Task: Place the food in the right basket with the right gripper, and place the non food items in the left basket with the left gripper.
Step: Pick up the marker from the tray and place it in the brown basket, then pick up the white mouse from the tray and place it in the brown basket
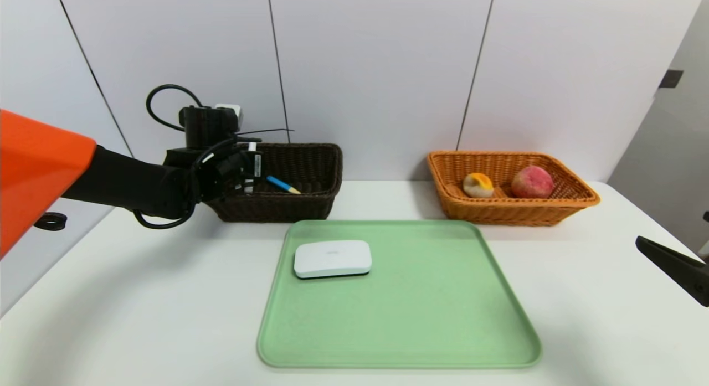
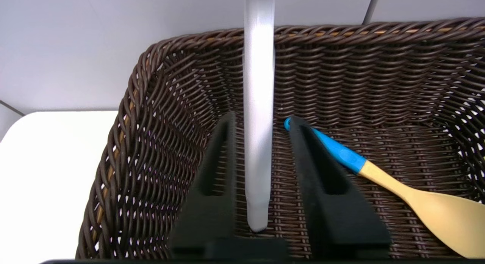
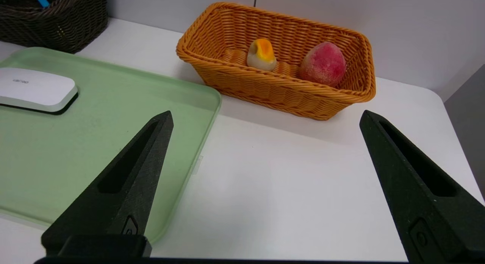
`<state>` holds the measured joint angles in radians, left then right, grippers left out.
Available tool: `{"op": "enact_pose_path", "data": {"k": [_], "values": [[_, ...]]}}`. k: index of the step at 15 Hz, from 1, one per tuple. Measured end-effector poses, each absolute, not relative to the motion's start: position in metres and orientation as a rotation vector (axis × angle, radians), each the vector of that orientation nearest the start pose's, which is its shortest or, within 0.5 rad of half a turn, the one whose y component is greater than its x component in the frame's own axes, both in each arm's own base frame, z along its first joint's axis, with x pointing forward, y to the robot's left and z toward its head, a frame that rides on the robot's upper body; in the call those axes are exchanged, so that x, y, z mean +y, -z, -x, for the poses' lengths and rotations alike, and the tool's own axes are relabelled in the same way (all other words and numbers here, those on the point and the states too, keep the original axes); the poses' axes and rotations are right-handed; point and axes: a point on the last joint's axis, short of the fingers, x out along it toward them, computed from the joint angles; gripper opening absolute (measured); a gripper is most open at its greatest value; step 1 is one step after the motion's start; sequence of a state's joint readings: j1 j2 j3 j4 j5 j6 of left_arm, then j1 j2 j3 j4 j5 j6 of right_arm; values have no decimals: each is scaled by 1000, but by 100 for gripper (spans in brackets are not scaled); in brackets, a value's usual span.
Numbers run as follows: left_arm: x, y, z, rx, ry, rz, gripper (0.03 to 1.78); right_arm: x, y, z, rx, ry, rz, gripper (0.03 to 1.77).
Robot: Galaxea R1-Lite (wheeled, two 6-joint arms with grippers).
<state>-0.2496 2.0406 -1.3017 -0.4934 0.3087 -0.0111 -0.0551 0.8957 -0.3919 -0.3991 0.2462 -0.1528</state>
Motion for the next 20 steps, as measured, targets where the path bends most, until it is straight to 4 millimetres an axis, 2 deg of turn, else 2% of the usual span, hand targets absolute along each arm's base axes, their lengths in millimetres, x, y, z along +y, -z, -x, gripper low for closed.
{"op": "enact_pose_path", "data": {"k": [2,5,7,9,12,14,16,17,20], "values": [[-96,-180,-403,239,-60,-52,84,0,-205,-103,89,-199,136,170],[-96,-183,-402,231,-61,-48,112,0,-206,-103,87,-199,136,170],[-95,-197,-398,198,-48,-42,125,0,-206,-103,85,-199,137,170],[-98,-220,-385,160,28,-53,135,0,-206,-103,84,-198,136,170],[-107,-261,-345,139,279,-187,147,0,-205,-102,83,-198,136,170],[-122,-278,-306,194,539,-305,152,0,-205,-101,81,-199,137,170],[-138,-282,-267,269,789,-432,156,0,-205,-101,79,-199,138,170],[-141,-281,-254,296,868,-512,158,0,-205,-100,78,-199,138,170],[-152,-283,-230,354,1039,-714,162,0,-200,-98,86,-200,138,170]]}}
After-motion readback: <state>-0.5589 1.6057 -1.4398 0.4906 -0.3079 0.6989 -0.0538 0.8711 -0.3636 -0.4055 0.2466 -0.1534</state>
